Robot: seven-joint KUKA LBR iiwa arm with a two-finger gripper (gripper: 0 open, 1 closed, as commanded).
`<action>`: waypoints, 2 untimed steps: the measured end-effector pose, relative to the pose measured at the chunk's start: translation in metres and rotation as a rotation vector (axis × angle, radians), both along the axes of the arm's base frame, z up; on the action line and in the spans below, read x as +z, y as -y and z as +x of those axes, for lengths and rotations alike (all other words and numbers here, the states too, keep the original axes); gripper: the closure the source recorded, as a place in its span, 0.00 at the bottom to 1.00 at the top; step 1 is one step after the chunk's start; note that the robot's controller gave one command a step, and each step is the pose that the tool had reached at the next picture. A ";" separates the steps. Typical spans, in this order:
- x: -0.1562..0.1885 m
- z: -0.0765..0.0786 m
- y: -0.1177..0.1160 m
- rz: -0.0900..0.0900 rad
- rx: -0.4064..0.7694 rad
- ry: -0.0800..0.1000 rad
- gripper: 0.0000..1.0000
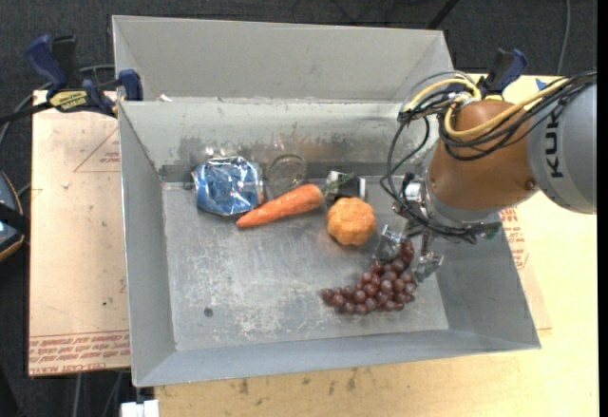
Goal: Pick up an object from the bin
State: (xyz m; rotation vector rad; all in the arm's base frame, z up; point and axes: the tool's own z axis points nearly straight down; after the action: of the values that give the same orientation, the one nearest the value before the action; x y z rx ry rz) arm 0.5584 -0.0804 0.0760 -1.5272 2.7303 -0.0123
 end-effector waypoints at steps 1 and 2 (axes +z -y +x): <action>0.003 0.000 0.000 0.001 -0.001 -0.004 1.00; 0.019 -0.004 -0.002 0.004 -0.001 -0.020 1.00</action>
Offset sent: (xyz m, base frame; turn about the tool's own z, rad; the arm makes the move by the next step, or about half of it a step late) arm 0.0001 0.0001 0.1025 0.0000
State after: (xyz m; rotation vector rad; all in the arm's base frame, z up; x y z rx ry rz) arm 0.5545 -0.0785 0.0946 -1.5328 2.7447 0.0090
